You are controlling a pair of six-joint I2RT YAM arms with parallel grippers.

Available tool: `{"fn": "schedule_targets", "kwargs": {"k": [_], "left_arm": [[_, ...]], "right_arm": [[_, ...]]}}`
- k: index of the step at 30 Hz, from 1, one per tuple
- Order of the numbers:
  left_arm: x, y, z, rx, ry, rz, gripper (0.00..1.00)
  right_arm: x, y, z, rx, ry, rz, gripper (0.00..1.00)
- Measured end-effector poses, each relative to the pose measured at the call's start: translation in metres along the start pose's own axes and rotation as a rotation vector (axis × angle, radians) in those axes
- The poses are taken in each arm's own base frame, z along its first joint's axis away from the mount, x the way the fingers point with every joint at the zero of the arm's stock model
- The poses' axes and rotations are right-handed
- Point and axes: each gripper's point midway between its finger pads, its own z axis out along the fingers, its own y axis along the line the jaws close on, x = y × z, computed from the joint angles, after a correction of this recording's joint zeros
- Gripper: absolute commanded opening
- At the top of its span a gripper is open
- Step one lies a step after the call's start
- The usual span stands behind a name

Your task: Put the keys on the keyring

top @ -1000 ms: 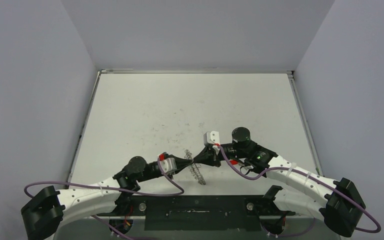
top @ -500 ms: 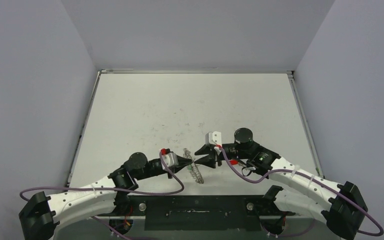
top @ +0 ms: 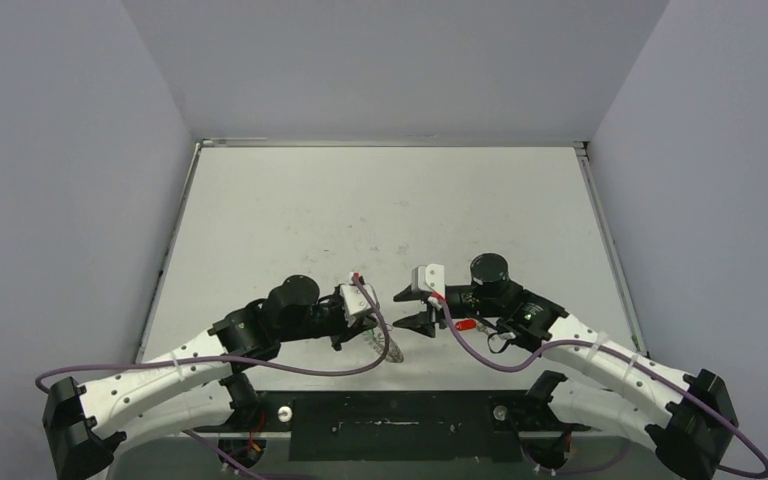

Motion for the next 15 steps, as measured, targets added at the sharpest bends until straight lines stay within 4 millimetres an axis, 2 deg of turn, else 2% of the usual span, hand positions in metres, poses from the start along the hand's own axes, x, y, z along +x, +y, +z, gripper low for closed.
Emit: {"fn": "schedule_targets", "kwargs": {"k": [3,9,15], "left_arm": [[0.005,0.000,-0.002,0.006,0.064,-0.003,0.00],[0.015,-0.002,-0.002,0.022,0.118,-0.003,0.00],[0.016,-0.005,-0.001,0.037,0.120,0.001,0.00]], "right_arm": [[0.006,0.002,0.003,-0.021,0.016,0.017,0.36],[0.015,0.006,0.014,-0.069,0.024,0.047,0.38],[0.021,0.012,0.026,-0.105,0.030,0.057,0.38]]}}
